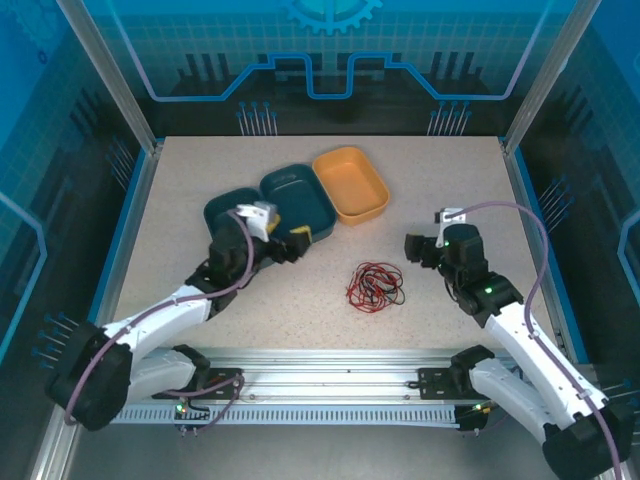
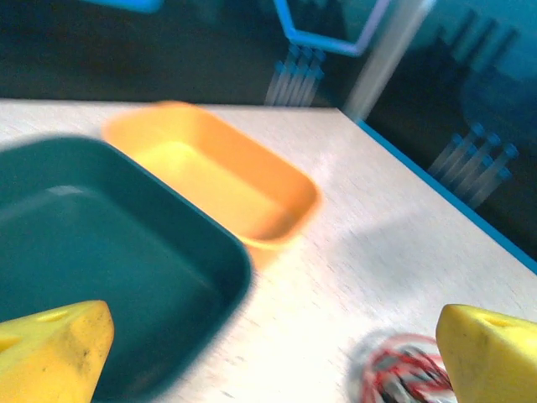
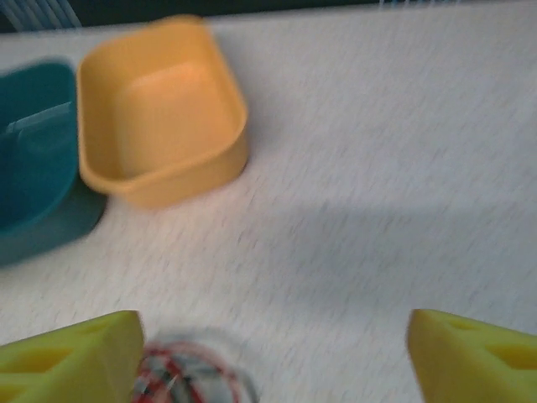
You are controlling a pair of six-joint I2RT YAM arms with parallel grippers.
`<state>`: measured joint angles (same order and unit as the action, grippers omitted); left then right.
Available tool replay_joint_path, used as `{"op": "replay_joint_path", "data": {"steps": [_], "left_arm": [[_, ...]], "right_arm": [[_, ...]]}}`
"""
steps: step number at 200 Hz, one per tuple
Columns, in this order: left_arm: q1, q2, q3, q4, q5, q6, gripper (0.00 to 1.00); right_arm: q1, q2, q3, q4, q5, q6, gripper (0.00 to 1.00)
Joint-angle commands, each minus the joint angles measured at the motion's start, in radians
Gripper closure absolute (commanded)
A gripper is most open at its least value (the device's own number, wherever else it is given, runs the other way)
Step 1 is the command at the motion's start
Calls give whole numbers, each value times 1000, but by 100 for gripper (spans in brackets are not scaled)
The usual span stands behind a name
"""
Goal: Untangle the cables
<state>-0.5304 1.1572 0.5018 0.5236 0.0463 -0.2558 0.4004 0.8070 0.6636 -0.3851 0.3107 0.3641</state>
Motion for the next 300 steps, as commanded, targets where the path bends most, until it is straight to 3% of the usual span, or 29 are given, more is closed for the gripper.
{"op": "replay_joint_path", "data": {"steps": [1, 28, 62, 128, 202, 220, 237, 264, 290, 300], "left_arm": [[-113, 58, 21, -37, -26, -64, 1], [-216, 142, 36, -14, -11, -81, 1], [-253, 244, 32, 62, 72, -129, 1], [-260, 436, 77, 166, 199, -123, 1], [-276, 487, 135, 54, 251, -34, 18], [-288, 508, 153, 34, 239, -5, 20], [-293, 535, 179, 19, 229, 11, 30], [-296, 563, 212, 8, 191, 28, 44], [-298, 567, 226, -13, 113, 21, 74], [-297, 554, 220, -18, 79, 18, 81]], "right_arm": [[110, 29, 48, -278, -11, 132, 25], [231, 109, 87, -333, -27, 173, 33], [268, 202, 87, -314, -70, 165, 38], [222, 382, 137, -284, -24, 143, 43], [142, 532, 154, -160, -139, 144, 46], [140, 559, 160, -144, -155, 154, 55], [140, 567, 181, -154, -162, 158, 71], [141, 533, 210, -197, -161, 154, 86], [143, 472, 268, -260, -142, 160, 94], [143, 442, 279, -279, -137, 166, 96]]}}
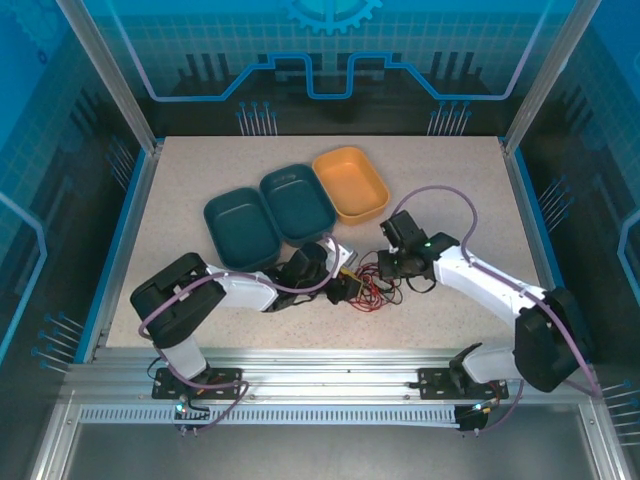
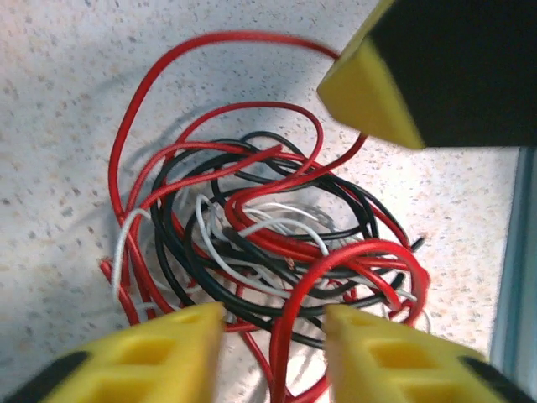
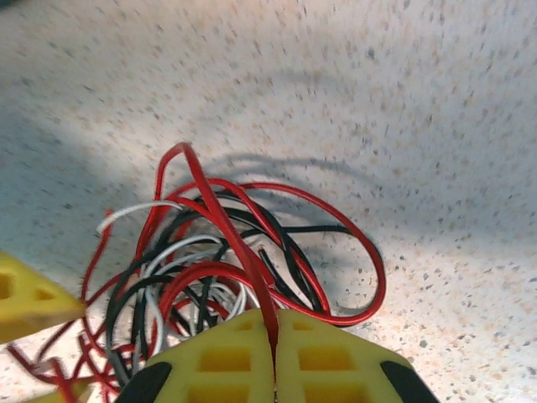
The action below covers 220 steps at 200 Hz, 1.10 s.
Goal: Untangle the cables
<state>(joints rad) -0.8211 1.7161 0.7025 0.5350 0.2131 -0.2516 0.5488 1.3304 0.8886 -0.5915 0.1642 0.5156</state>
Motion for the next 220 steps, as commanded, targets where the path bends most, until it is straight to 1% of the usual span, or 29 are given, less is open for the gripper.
{"op": "replay_joint_path", "data": {"steps": [1, 16, 41, 59, 103, 158, 185, 220], "left_arm": [[-6, -6, 20, -29, -91, 14, 82], [-6, -36, 2, -33, -134, 14, 85], [-6, -66, -7, -76, -190, 30, 94], [-7, -70, -11, -94, -208, 32, 97], [-7, -94, -30, -127, -238, 44, 99], [-6, -80, -32, -139, -228, 45, 100], [-6, -76, -29, -135, -225, 43, 100], [-6, -82, -31, -135, -222, 48, 100]], "right_arm": [[-6, -86, 55, -76, 11, 15, 96], [-5, -124, 77, -110, 21, 26, 97], [-4, -165, 142, -192, 28, 31, 100], [-3, -183, 205, -250, 31, 18, 100], [-1, -219, 361, -361, 70, -17, 100], [-2, -249, 537, -429, 54, -63, 100], [-1, -246, 600, -467, 40, -76, 100], [-1, -246, 650, -502, 56, -88, 100]]}}
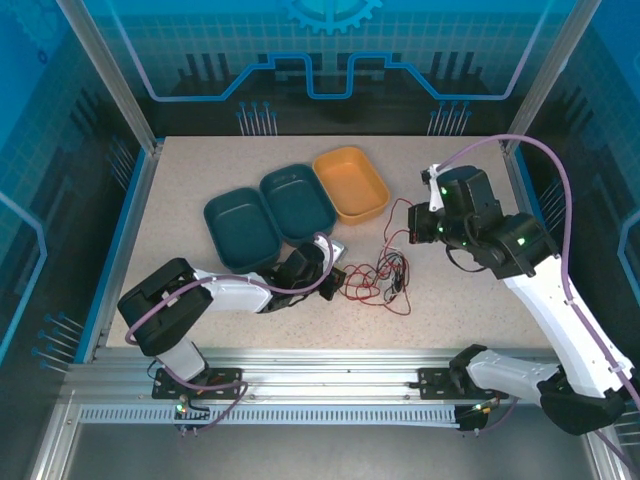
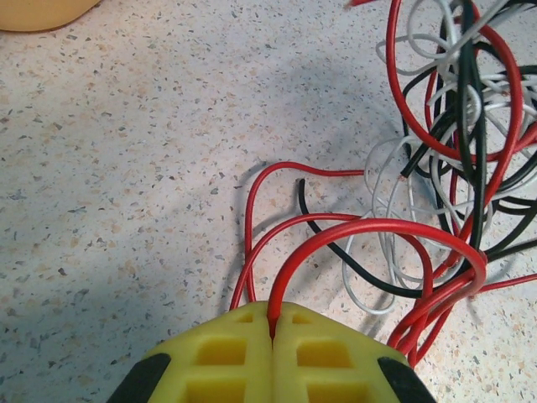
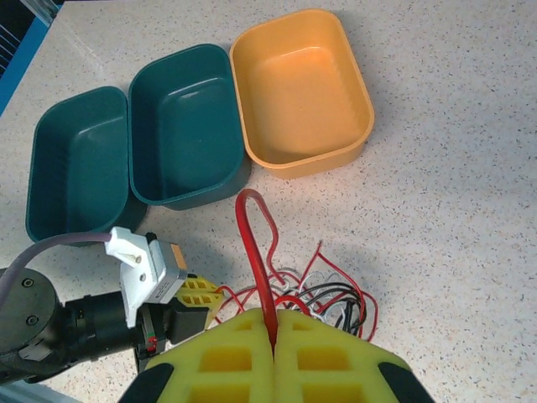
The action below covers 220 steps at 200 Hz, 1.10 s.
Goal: Untangle the cables
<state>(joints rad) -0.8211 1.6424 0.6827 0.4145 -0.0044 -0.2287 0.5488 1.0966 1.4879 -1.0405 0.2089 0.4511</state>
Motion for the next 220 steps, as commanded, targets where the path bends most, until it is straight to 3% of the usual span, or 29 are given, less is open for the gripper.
{"op": "replay_joint_path", "data": {"steps": [1, 220], "left_arm": [[-6, -9, -11, -15, -5, 25, 100], [-6, -39, -24, -14, -19, 29, 100]], "right_arm": [[-1, -12, 52, -53, 11, -25, 100], [-1, 167, 633, -215, 20, -192, 100]]}}
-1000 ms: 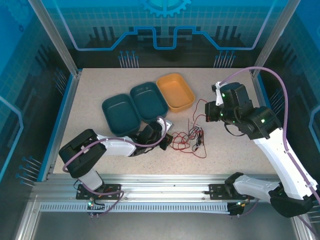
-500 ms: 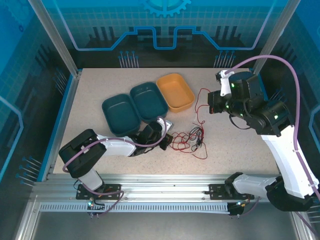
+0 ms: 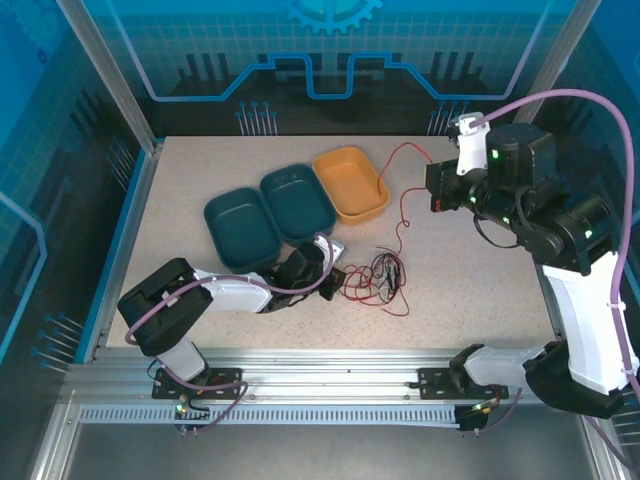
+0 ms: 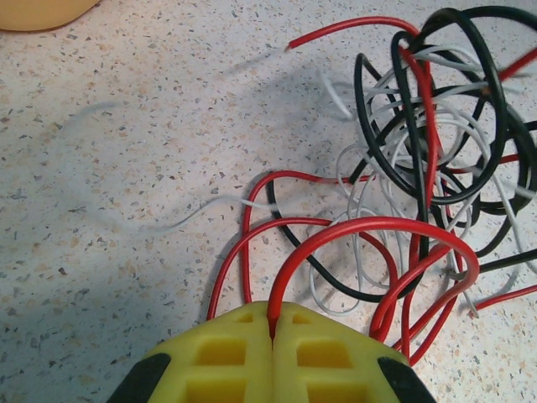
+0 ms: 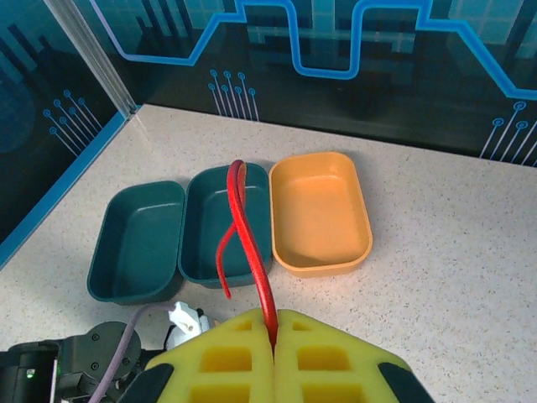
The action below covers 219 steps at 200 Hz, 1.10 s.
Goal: Untangle the cables
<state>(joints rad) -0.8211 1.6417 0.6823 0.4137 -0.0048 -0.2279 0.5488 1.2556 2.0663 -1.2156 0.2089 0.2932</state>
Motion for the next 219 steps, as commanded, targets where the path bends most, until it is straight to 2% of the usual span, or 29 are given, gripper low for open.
{"op": "replay_joint_path", "data": {"steps": [1, 68, 101, 123, 136, 162, 219], "left_arm": [[-6, -39, -24, -13, -18, 28, 100], [-6, -58, -35, -17, -23, 28, 100], [-7, -63, -36, -16, -22, 21, 100], [-7, -76, -38, -14, -22, 14, 87], [-7, -95, -41, -18, -16, 11, 76], [-6, -150, -46, -42, -6, 7, 48], [-6, -351, -82, -138, -69, 19, 10]], "right_arm": [[-1, 9, 57, -41, 21, -35, 100], [-1, 80, 319, -105, 46, -96, 100], [-1, 80, 328, -51, 47, -112, 100], [-1, 88, 280, -3, 45, -121, 100], [-1, 98, 250, 36, 55, -126, 100], [-7, 151, 217, 117, 84, -146, 100], [-47, 354, 244, 325, 133, -213, 100]]}}
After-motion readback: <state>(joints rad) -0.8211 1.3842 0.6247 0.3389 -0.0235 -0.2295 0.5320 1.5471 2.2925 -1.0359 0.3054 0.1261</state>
